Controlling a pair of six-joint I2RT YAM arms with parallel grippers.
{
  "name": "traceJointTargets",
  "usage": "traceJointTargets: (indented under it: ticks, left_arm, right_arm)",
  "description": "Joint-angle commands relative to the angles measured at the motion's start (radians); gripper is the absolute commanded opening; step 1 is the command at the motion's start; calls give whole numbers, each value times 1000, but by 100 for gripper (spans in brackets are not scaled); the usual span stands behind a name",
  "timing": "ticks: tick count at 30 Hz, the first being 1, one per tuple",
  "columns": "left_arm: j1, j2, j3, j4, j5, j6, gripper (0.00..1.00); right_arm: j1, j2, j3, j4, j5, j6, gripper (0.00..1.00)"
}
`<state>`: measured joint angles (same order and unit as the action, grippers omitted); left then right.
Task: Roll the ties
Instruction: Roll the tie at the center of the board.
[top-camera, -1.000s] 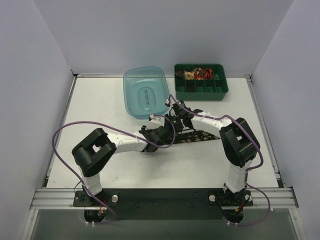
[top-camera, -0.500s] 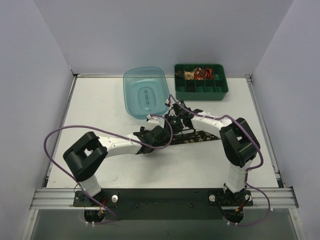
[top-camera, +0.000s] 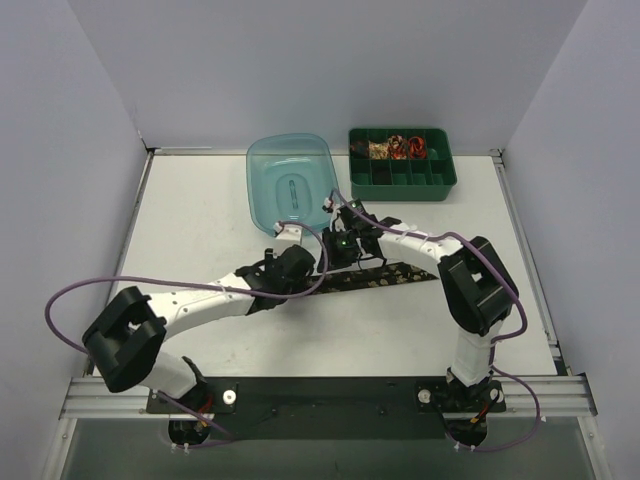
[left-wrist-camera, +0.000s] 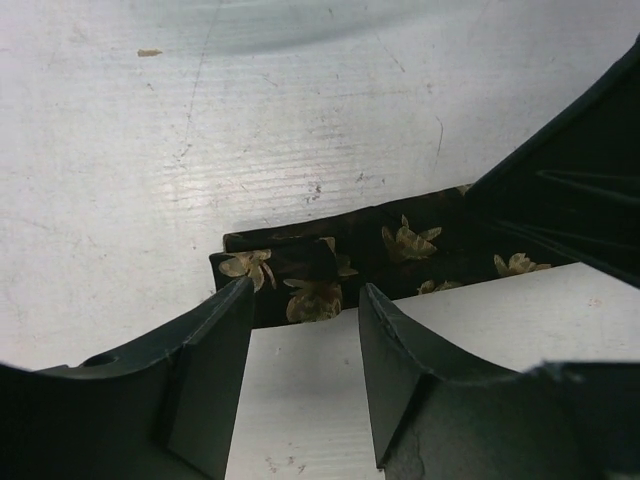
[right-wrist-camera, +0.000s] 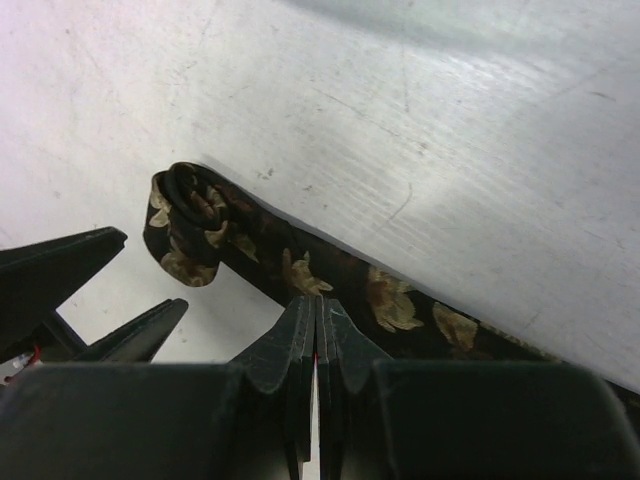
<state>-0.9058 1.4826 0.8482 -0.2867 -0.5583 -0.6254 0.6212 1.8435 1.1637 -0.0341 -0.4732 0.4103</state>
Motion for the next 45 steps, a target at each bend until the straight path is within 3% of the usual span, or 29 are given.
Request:
traceJointTargets:
  ticks: [1,12,16,22,28,45]
  left_arm:
    - [54,-110,-38,47,43,-17,57]
    - [295,-320,-218,99,271,-31,66]
    - [421,-344,-282,178,496,-37,69]
    - [554,-338,-362,328,717,-66,73]
    - [608,-239,-393,455,880,-99,73]
    - [610,-55,-433,659,948,-145,73]
  right_arm:
    - [32,-49,50,-20,-24,-19,0]
    - [118,0,154,-33,-36,-27,0]
    - [141,37,195,-53,-30,-33,0]
    - [167,98,240,-101,-15,-56,0]
    - [184,140,268,-158,19,-91,0]
    - [184,206,283,-165,59,-87,0]
